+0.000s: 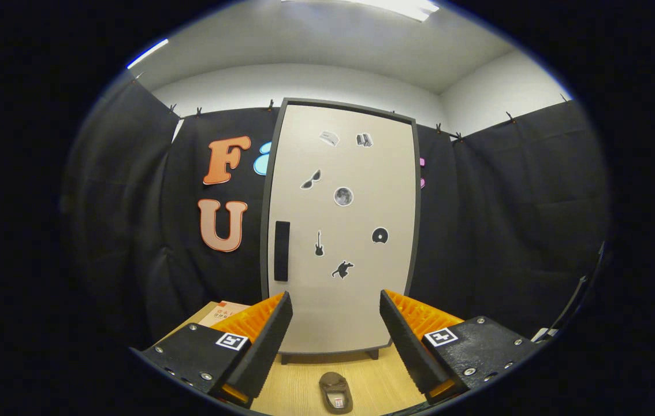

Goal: Open the shoe cabinet door, grab the shoes and put them into the shoe cabinet, then close the shoe cabinet door.

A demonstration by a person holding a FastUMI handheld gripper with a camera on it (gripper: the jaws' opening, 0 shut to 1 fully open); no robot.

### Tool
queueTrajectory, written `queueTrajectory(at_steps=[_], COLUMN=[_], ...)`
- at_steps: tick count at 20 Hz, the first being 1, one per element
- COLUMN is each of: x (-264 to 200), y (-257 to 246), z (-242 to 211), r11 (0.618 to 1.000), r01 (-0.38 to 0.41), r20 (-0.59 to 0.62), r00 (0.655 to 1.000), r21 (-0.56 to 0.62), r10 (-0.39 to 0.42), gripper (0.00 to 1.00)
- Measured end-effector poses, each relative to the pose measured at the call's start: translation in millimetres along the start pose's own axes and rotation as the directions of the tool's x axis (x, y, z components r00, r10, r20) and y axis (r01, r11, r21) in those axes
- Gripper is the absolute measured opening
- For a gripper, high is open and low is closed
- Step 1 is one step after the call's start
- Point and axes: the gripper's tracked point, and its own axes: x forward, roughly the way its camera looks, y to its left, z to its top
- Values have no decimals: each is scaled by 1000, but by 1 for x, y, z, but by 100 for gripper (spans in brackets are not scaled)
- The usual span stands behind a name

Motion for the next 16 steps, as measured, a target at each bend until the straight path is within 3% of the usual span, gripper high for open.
queueTrajectory(at_steps=[8, 16], x=[36, 119], y=[28, 79], z=[-10, -14], r11=[998, 989], r01=[-64, -142], r20=[-28, -50], r00=[998, 988], r21=[15, 34], r10=[64, 144], gripper=[96, 96])
